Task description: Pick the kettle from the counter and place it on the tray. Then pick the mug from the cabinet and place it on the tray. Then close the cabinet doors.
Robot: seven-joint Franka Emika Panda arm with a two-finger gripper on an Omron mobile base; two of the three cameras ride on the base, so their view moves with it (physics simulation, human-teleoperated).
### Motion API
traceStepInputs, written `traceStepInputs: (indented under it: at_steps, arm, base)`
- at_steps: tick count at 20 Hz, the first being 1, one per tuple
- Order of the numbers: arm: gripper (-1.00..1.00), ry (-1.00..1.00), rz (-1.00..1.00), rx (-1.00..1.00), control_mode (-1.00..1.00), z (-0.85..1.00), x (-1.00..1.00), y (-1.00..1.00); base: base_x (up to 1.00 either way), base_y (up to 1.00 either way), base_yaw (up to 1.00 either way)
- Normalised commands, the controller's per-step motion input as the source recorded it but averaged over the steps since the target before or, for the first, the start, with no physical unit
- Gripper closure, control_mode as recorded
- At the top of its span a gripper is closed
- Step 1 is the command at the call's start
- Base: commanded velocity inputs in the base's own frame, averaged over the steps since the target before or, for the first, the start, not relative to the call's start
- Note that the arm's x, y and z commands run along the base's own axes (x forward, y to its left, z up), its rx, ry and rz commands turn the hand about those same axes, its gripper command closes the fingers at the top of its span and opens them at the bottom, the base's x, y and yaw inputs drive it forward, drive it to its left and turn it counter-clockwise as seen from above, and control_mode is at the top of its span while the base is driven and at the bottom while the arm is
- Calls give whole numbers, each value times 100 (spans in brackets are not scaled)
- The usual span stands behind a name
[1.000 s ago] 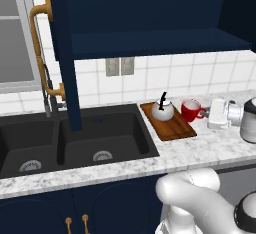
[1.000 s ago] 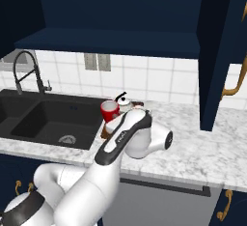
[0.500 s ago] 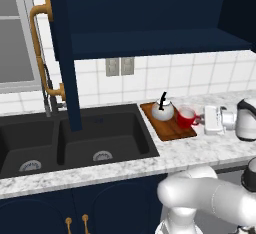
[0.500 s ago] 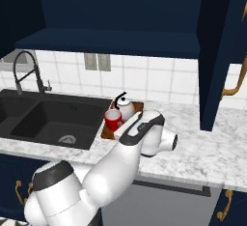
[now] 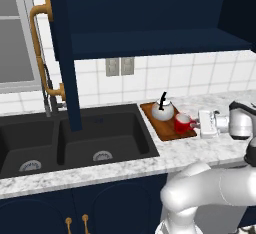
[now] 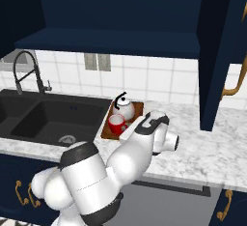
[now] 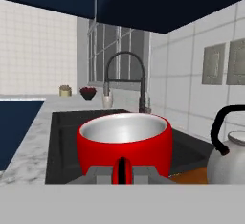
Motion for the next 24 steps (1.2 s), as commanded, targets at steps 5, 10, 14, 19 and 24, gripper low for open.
traceStepInputs:
  at_steps: [5,10,14,19,24]
  arm:
    - [100,1,0,-2,-100,-39,34,0]
    - [100,4,0,-2,-100,-13,35,0]
    - [100,6,-1,-7,-100,-7,29,0]
    - [100,0,0,-8,-100,-24,12,0]
    - [100,0,0,-3,-100,-20,17,0]
  base:
    - [0,0,0]
    - [0,0,0]
    - [0,0,0]
    - [0,0,0]
    - [0,0,0]
